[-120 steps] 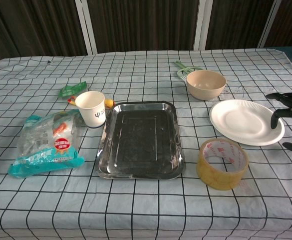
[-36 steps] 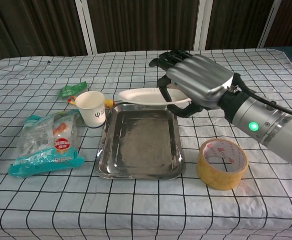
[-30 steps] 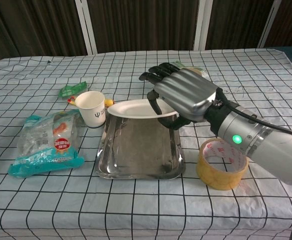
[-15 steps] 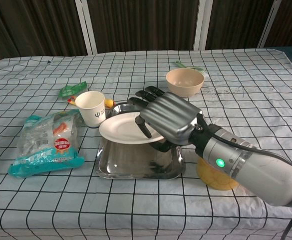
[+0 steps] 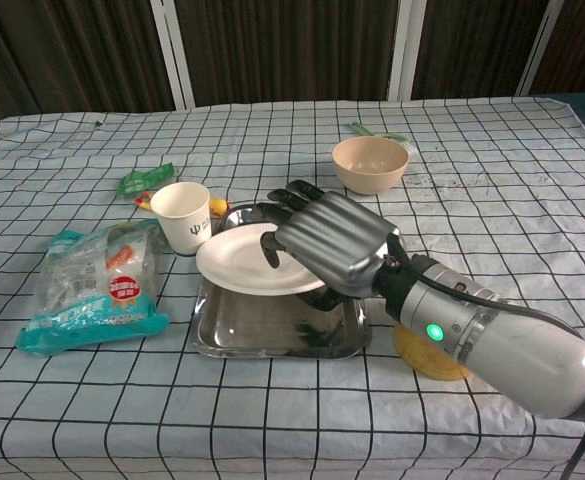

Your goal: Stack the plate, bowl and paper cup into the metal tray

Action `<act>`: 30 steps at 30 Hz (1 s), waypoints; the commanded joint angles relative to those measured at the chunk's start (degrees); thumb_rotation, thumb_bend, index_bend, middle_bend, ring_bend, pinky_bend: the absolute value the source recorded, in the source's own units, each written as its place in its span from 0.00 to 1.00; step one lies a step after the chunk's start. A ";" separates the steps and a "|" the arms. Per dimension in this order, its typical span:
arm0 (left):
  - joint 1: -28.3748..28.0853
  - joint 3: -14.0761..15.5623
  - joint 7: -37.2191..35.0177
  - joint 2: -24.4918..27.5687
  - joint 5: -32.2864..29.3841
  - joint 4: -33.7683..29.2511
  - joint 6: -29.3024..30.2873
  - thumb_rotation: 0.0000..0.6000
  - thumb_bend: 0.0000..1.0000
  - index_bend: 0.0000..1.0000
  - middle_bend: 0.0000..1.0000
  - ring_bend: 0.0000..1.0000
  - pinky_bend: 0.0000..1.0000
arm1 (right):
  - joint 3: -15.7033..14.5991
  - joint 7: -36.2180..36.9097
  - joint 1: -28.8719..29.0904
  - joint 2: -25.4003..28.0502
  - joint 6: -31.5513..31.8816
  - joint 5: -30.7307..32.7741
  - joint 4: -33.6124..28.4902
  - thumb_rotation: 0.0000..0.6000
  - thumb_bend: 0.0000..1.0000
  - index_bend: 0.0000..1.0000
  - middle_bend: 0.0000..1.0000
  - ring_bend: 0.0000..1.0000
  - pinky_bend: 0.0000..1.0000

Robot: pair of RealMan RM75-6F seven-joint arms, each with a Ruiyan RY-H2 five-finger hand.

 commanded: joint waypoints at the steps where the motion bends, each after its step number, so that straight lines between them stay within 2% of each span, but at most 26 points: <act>1: -0.03 -0.02 0.26 -0.09 0.01 -0.08 -0.02 1.00 0.41 0.00 0.00 0.00 0.07 | 0.46 -0.91 0.10 0.42 -0.49 0.72 -0.82 1.00 0.24 0.32 0.07 0.00 0.02; 4: 0.04 0.13 0.38 -0.16 0.22 -0.12 0.04 1.00 0.41 0.00 0.00 0.00 0.07 | 0.99 -1.94 0.36 0.80 -0.93 1.33 -1.76 1.00 0.18 0.29 0.06 0.00 0.02; 15: -0.23 -0.02 0.34 -0.20 -0.23 0.05 -0.62 1.00 0.41 0.00 0.00 0.00 0.07 | 1.41 -5.07 0.96 5.14 -1.58 1.69 -7.43 1.00 0.08 0.20 0.04 0.00 0.02; 23: -0.45 -0.06 0.75 -0.37 -0.65 0.06 -1.23 1.00 0.41 0.00 0.00 0.00 0.07 | 3.47 -10.88 3.11 6.45 -7.95 8.10 -11.81 1.00 0.01 0.12 0.00 0.00 0.01; 30: -0.48 -0.15 0.47 -0.15 -0.59 0.10 -1.09 1.00 0.41 0.00 0.00 0.00 0.07 | 4.28 -15.17 4.20 8.26 -10.74 13.82 -16.35 1.00 0.00 0.07 0.00 0.00 0.00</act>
